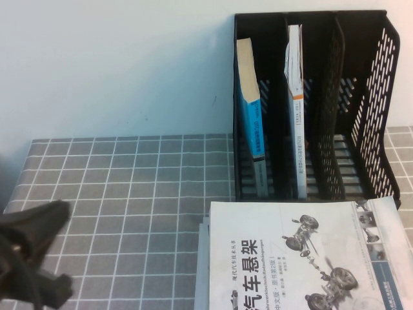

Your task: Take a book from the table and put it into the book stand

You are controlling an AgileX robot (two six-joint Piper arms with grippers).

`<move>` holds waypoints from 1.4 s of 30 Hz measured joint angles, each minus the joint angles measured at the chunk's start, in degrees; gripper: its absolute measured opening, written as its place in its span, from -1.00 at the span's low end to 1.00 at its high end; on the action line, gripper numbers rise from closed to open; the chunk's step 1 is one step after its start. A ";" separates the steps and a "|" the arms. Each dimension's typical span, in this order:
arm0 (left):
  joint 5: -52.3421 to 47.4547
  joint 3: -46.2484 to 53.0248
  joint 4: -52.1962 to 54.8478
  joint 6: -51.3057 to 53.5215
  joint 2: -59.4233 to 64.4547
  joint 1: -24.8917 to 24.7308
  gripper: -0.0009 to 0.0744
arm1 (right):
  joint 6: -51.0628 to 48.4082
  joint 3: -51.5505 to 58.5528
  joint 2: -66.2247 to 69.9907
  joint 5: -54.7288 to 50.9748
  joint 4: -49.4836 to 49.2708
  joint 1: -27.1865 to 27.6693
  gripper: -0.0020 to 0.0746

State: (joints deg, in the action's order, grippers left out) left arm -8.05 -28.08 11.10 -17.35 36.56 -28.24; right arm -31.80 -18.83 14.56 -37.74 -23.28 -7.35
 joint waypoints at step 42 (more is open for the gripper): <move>-9.65 29.16 -15.75 15.03 -37.10 27.35 -0.98 | 0.00 0.00 0.00 0.00 -0.14 0.00 -0.95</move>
State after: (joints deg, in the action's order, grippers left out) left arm -17.70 1.08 -4.66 -2.32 -0.54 -0.89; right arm -31.80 -18.83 14.56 -37.74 -23.42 -7.35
